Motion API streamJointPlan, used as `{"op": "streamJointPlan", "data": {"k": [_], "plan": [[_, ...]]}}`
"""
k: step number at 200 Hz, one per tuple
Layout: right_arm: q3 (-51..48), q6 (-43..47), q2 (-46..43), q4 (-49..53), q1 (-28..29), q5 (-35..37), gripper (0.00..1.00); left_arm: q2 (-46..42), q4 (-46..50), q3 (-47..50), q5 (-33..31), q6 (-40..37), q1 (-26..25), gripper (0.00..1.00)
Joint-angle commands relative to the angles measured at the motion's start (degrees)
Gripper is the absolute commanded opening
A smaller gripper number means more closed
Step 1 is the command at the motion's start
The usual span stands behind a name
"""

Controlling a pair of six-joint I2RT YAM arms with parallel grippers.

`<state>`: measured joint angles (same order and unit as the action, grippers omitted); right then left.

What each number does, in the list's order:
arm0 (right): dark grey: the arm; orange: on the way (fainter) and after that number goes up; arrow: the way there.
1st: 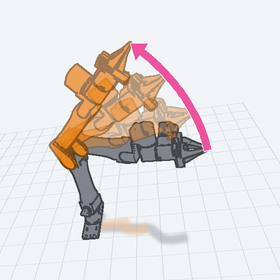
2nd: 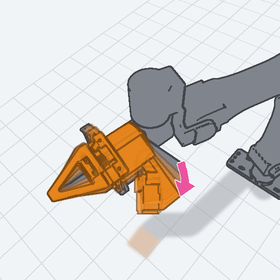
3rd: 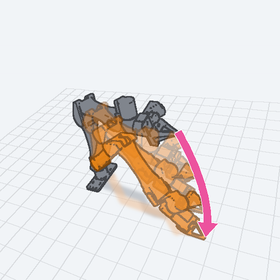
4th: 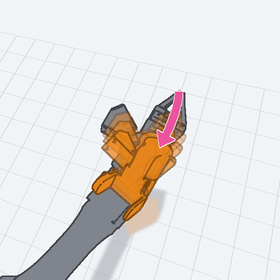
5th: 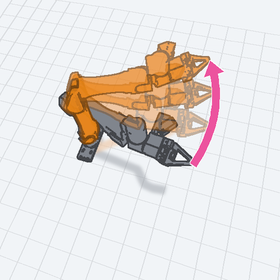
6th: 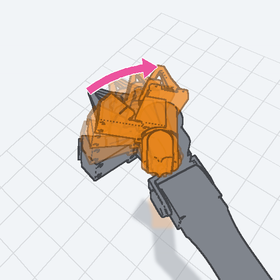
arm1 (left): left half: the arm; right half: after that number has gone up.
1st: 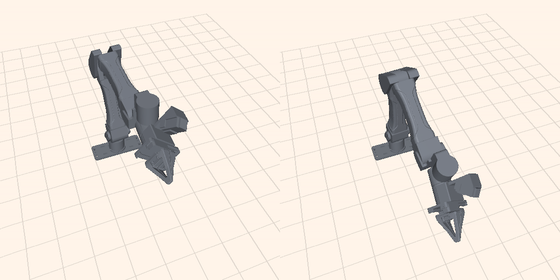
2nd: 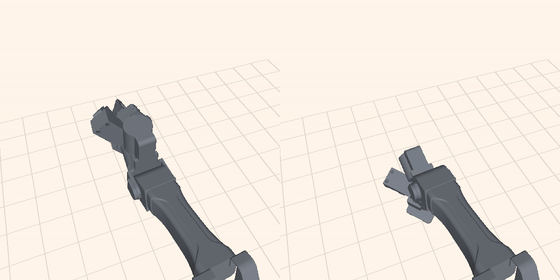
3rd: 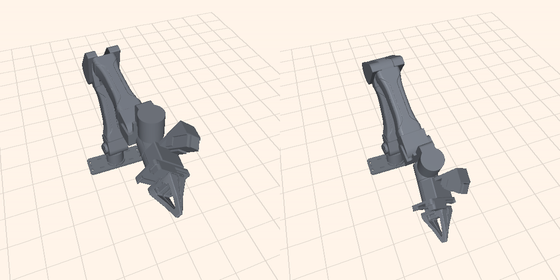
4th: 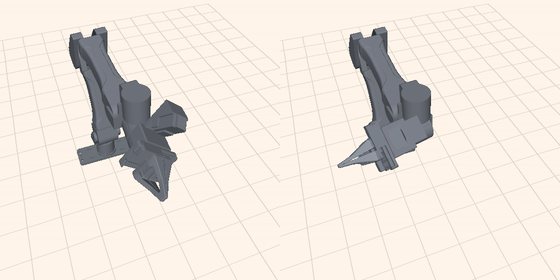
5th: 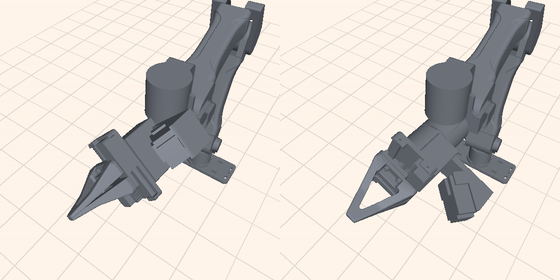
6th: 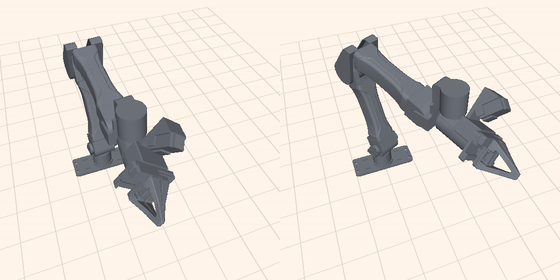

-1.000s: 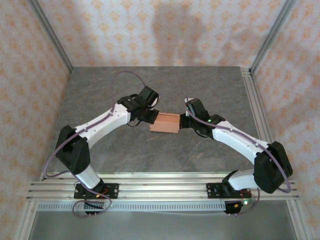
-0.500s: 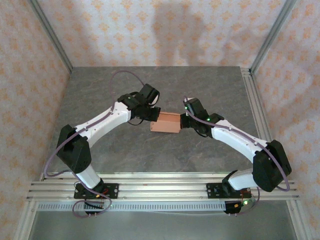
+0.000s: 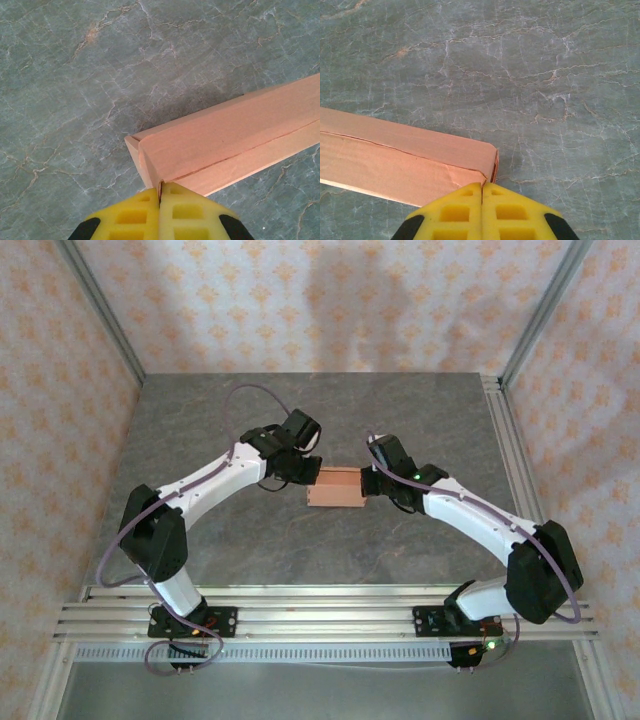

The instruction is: Fold the paper box

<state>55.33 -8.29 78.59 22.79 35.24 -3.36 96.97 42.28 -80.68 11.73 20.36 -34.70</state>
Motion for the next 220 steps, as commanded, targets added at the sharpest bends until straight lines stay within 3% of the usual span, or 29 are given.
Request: {"op": "streamJointPlan", "data": {"k": [1, 78, 220], "plan": [[2.24, -0.26, -1.07, 0.77, 1.14, -0.77, 0.0, 0.36, -0.92, -1.85, 2.98, 1.13, -0.02, 0.0], [5.47, -3.55, 0.69, 4.89, 1.14, -0.22, 0.0, 0.51, -0.82, -1.78, 3.3, 1.06, -0.02, 0.0], [3.61, -2.16, 4.02, 2.34, 1.19, 0.37, 0.0, 3.31, -0.27, -2.28, 0.58, -0.71, 0.73, 0.0]]}}
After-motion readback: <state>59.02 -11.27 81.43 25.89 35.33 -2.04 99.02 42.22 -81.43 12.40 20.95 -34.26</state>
